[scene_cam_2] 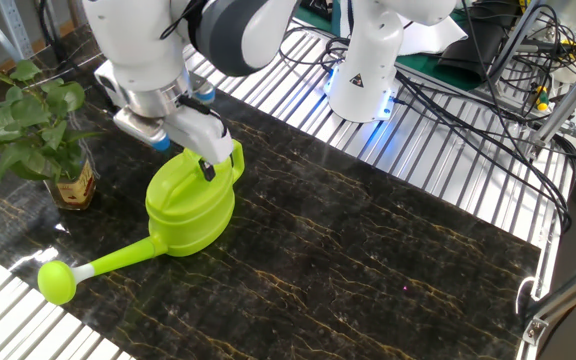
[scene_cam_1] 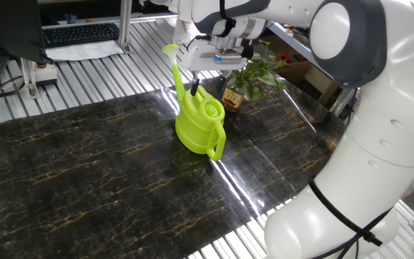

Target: Water the plant

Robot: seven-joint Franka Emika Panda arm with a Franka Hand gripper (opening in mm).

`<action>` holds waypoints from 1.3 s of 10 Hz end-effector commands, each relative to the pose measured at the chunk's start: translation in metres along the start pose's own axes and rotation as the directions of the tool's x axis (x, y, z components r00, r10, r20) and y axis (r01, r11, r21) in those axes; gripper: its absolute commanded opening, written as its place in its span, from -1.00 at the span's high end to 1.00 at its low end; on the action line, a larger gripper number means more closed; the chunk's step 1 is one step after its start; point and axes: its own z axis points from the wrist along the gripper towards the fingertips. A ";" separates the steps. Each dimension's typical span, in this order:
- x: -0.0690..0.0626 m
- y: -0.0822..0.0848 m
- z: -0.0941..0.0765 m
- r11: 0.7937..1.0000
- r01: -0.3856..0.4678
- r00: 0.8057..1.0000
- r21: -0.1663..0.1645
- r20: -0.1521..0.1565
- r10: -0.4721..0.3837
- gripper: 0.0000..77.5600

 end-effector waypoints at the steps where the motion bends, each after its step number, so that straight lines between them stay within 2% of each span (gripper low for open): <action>1: -0.013 0.001 -0.003 1.000 0.012 1.000 -0.001 0.002 -0.012 -1.00; 2: -0.014 0.000 -0.002 1.000 0.012 1.000 -0.001 0.000 -0.012 -1.00; 5: -0.015 0.001 0.018 1.000 0.025 1.000 -0.001 0.002 -0.025 -1.00; 13: -0.019 -0.001 0.016 1.000 0.031 0.999 -0.001 -0.007 -0.031 -1.00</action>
